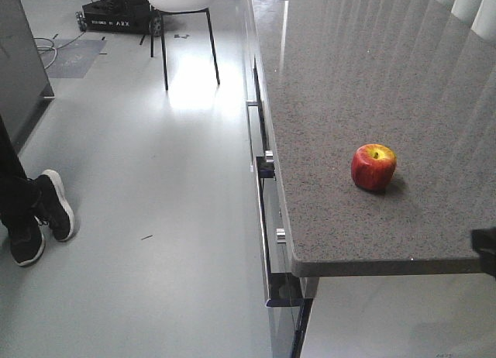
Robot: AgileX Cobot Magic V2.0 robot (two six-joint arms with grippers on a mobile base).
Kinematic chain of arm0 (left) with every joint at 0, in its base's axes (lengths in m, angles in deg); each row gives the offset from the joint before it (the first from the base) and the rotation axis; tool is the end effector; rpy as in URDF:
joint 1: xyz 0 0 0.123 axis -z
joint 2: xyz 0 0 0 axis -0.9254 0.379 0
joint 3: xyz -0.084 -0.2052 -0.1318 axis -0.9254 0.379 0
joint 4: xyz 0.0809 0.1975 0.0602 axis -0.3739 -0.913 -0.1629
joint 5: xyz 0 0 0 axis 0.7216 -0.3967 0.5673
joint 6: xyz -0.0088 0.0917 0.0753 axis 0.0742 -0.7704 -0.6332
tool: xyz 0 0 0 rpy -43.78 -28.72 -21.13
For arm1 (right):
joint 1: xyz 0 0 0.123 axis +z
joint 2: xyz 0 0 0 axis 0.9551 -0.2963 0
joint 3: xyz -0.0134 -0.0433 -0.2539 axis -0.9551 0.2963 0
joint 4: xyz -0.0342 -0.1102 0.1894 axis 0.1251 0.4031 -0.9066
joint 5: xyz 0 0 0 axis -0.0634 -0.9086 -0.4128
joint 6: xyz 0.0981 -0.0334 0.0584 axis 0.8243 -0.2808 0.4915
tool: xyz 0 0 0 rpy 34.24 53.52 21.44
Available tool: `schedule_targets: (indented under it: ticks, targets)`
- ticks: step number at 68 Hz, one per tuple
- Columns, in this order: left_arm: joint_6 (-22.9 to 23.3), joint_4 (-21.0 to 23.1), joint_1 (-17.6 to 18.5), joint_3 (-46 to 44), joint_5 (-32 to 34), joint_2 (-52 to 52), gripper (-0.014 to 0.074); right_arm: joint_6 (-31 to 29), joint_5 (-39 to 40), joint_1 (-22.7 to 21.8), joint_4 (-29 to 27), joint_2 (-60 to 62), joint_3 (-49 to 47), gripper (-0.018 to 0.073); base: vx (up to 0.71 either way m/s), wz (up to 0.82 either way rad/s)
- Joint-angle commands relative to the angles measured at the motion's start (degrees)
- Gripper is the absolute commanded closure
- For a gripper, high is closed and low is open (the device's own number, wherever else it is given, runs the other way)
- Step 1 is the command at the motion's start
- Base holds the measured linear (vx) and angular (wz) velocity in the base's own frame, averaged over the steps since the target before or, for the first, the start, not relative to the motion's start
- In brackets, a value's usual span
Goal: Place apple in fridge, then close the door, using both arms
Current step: 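Reach the right gripper to the apple and close around it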
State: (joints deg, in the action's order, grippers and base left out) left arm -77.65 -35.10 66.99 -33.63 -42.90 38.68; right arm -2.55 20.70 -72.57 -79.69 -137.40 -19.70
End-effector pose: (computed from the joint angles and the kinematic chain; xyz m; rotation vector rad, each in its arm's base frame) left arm 0.0814 0.0010 0.2004 -0.0592 1.5650 -0.0392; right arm 0.1670 0.0029 0.2707 -0.1570 2.3496 -0.0338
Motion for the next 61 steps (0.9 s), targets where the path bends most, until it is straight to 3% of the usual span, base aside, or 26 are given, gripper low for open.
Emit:
schedule_targets:
  ticks: [1,28,61]
  targets:
    - [0.0,0.0,0.2,0.7,4.0,-0.9,0.0603,-3.6,3.2,-0.1,-2.6,-4.3,-3.8,-0.0149,0.00,0.00]
    - [0.0,0.0,0.2,0.7,4.0,-0.9,0.0603,-12.8,5.3,-0.1,-10.4,-22.5,-14.1,-0.0144,0.00,0.00]
    - [0.0,0.0,0.2,0.7,4.0,-0.9,0.0603,-16.3,5.3,-0.1,-11.5,-41.9,-28.6,-0.0133,0.00,0.00]
